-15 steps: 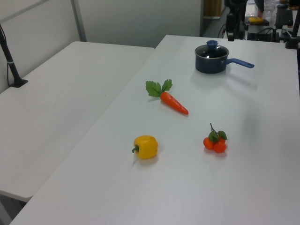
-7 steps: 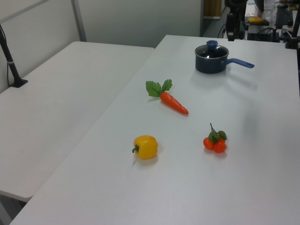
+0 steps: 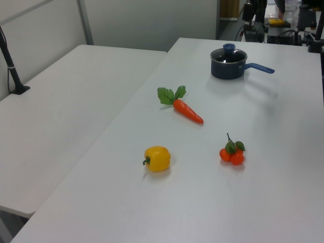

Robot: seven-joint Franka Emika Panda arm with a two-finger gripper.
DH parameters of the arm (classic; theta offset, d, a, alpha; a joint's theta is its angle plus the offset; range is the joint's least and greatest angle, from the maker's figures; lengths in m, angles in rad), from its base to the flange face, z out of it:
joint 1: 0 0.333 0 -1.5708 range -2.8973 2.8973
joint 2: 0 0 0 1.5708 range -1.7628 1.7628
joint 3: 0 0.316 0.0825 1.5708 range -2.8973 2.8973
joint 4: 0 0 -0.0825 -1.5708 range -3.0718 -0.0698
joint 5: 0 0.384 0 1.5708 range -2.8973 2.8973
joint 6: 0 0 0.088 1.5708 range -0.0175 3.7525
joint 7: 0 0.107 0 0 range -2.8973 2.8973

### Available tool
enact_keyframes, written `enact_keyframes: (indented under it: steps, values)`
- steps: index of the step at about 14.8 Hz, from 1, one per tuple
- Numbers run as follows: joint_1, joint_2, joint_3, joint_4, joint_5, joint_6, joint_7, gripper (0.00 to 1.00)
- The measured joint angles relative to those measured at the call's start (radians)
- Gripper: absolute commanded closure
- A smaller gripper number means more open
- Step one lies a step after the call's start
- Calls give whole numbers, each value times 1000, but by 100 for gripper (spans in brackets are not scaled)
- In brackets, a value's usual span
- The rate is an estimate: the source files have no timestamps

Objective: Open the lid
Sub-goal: 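Move the gripper down toward the blue knob of the glass lid, then close the gripper on the blue lid knob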

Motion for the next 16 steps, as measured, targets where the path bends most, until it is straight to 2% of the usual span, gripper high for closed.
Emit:
enact_keyframes:
  steps: [4, 8, 11, 16]
  values:
    - [-103, 117, -1, 7, 0, 195, 35, 0]
    - [-149, 211, -1, 11, 0, 361, 149, 0]
    - [-198, 294, -1, 35, 0, 478, 163, 0]
    - [-202, 384, 6, 53, 1, 593, 253, 0]
